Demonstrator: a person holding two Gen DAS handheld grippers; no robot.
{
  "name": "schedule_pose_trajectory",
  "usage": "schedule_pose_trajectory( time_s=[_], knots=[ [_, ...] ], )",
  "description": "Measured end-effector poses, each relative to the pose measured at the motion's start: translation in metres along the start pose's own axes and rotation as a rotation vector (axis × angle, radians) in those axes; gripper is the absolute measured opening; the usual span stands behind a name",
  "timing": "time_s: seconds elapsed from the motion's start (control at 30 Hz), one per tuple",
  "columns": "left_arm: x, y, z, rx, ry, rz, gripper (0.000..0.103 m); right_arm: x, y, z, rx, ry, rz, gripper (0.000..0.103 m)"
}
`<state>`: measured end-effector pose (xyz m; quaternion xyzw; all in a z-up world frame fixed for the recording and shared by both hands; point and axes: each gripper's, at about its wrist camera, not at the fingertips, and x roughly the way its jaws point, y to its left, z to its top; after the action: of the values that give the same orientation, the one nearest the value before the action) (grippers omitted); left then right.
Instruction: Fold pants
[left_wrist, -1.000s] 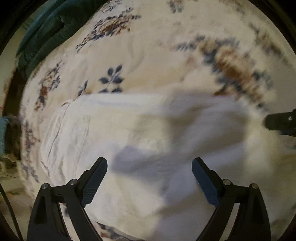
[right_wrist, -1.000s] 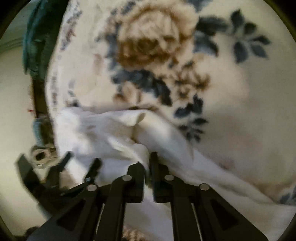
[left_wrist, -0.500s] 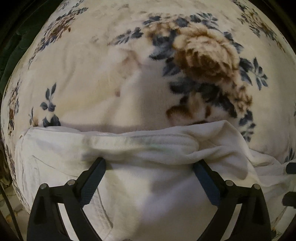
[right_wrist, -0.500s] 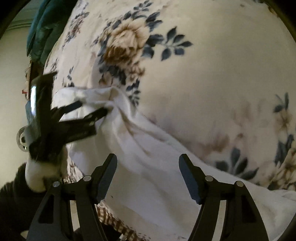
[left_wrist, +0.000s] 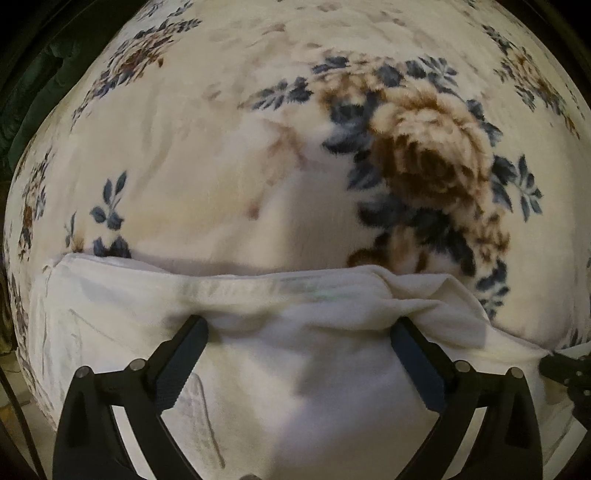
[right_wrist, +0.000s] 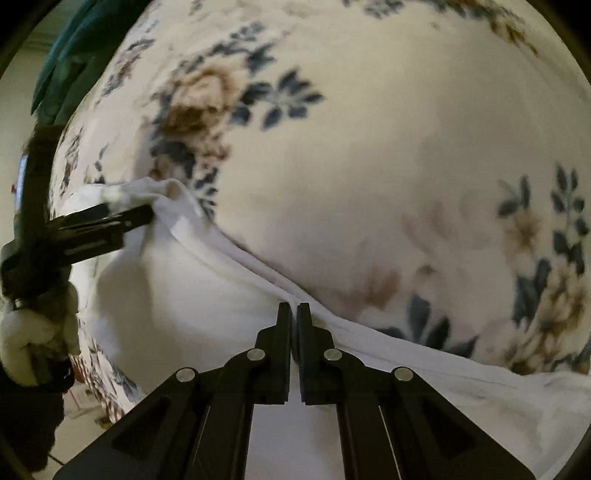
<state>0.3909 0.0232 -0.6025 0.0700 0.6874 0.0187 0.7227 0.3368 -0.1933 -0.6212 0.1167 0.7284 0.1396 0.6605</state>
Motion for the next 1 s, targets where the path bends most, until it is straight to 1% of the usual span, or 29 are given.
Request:
schedule_pose_trajectory(
  time_s=[0.07,0.1,0.13,0.17,0.2,0.23,0.27,0.3,0.33,0.37,0.4,0.47,0.53,0.57,0.63,0.67,0.73,0.77,0.8,0.87,0.9,0.97,1.0],
  knots=[
    [0.0,0.003,0.004,-0.016,0.023,-0.016,0.103,0.009,-0.013,0.002,0.05,0.018,0.019,0.003],
    [-0.006,0.005,0.005,-0.024,0.013,-0.022,0.103,0.011,-0.018,0.004,0.096,0.014,0.039,0.004],
    [-0.014,0.007,0.004,-0.025,-0.005,-0.013,0.103,0.013,-0.017,0.005,0.113,0.014,0.05,0.004],
    [-0.024,0.01,0.004,-0.023,-0.028,0.006,0.103,0.01,-0.016,0.005,0.113,0.015,0.049,0.008],
    [-0.035,0.014,0.003,-0.025,-0.055,0.017,0.103,0.004,-0.013,0.005,0.107,0.015,0.04,0.015],
    [-0.042,0.018,0.002,-0.028,-0.076,0.021,0.103,-0.005,-0.01,0.003,0.097,0.002,0.022,0.019],
    [-0.048,0.021,0.002,-0.026,-0.089,0.042,0.103,-0.014,-0.004,0.001,0.078,-0.025,0.003,0.031],
    [-0.051,0.024,0.001,-0.023,-0.098,0.064,0.103,-0.025,0.003,0.0,0.05,-0.06,-0.011,0.047],
    [-0.053,0.026,0.001,-0.019,-0.109,0.084,0.103,-0.035,0.012,-0.002,0.025,-0.097,-0.007,0.054],
    [-0.052,0.027,0.001,-0.014,-0.115,0.105,0.103,-0.042,0.022,-0.001,0.003,-0.121,0.019,0.059],
    [-0.049,0.028,0.002,-0.008,-0.109,0.127,0.103,-0.045,0.03,0.0,-0.021,-0.124,0.051,0.059],
    [-0.043,0.035,0.005,-0.003,-0.093,0.145,0.103,-0.037,0.058,0.007,-0.098,-0.105,0.095,0.059],
    [-0.039,0.04,0.004,-0.006,-0.088,0.165,0.103,-0.022,0.082,0.015,-0.164,-0.085,0.083,0.059],
    [-0.038,0.043,0.003,-0.012,-0.088,0.166,0.103,-0.009,0.094,0.02,-0.204,-0.061,0.084,0.057],
    [-0.037,0.05,0.002,-0.022,-0.085,0.164,0.103,0.01,0.106,0.029,-0.221,-0.018,0.097,0.015],
    [-0.035,0.045,-0.001,-0.026,-0.085,0.168,0.103,0.019,0.106,0.034,-0.209,0.002,0.099,0.005],
    [-0.033,0.05,-0.003,-0.035,-0.086,0.167,0.103,0.023,0.102,0.041,-0.184,-0.028,0.074,0.005],
    [-0.033,0.05,-0.004,-0.037,-0.085,0.167,0.103,0.022,0.096,0.044,-0.147,-0.047,0.082,0.005],
    [-0.03,0.052,-0.003,-0.04,-0.081,0.166,0.103,0.022,0.084,0.047,-0.083,-0.051,0.106,0.005],
    [-0.025,0.056,-0.002,-0.046,-0.077,0.17,0.103,0.031,0.063,0.047,0.021,-0.037,0.13,0.005],
    [-0.022,0.057,-0.001,-0.045,-0.068,0.178,0.103,0.036,0.058,0.049,0.051,-0.024,0.145,0.005],
    [-0.016,0.059,0.001,-0.044,-0.047,0.175,0.103,0.047,0.052,0.05,0.114,0.032,0.186,0.005],
    [-0.016,0.06,0.001,-0.045,-0.043,0.174,0.103,0.047,0.051,0.052,0.133,0.042,0.197,0.007]
  ],
)
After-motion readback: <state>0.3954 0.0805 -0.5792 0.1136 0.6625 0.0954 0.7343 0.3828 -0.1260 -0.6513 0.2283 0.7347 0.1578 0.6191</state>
